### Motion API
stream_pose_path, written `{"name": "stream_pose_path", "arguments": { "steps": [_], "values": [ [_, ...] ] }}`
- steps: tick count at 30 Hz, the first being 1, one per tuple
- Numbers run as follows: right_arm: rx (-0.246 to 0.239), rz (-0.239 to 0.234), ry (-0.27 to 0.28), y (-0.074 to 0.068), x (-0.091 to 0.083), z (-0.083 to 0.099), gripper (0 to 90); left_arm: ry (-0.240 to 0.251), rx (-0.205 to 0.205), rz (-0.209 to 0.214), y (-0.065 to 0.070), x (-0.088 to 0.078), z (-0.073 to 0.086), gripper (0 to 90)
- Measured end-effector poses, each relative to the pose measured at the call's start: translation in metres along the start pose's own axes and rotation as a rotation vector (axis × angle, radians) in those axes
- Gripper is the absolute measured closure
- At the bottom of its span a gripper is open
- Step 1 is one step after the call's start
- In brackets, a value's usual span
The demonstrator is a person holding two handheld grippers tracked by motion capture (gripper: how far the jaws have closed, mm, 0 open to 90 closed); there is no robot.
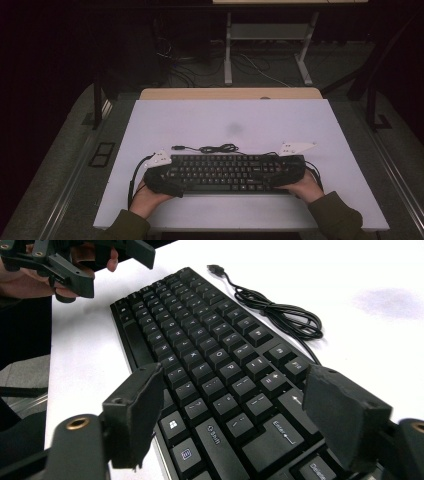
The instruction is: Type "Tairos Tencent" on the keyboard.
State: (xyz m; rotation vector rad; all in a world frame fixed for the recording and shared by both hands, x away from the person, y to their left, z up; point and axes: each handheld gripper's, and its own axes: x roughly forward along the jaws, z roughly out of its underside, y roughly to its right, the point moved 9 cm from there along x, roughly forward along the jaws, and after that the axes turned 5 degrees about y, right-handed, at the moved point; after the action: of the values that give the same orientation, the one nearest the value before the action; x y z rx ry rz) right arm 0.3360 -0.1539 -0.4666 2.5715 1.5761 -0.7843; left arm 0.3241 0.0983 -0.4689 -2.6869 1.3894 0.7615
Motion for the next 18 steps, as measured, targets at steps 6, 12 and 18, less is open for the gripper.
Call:
{"name": "stream_pose_path", "arguments": {
  "steps": [6,12,18],
  "values": [
    [-0.016,-0.022,-0.010,-0.004,0.005,0.000,37.8,-0.001,0.003,0.008,0.001,0.002,-0.001,0.0],
    [-0.028,-0.055,-0.031,-0.008,0.009,0.003,54.8,-0.003,0.002,0.013,0.002,0.004,-0.001,0.0],
    [-0.029,-0.065,-0.060,-0.010,0.012,0.009,67.5,-0.002,0.002,0.014,0.002,0.004,-0.001,0.0]
  ]
}}
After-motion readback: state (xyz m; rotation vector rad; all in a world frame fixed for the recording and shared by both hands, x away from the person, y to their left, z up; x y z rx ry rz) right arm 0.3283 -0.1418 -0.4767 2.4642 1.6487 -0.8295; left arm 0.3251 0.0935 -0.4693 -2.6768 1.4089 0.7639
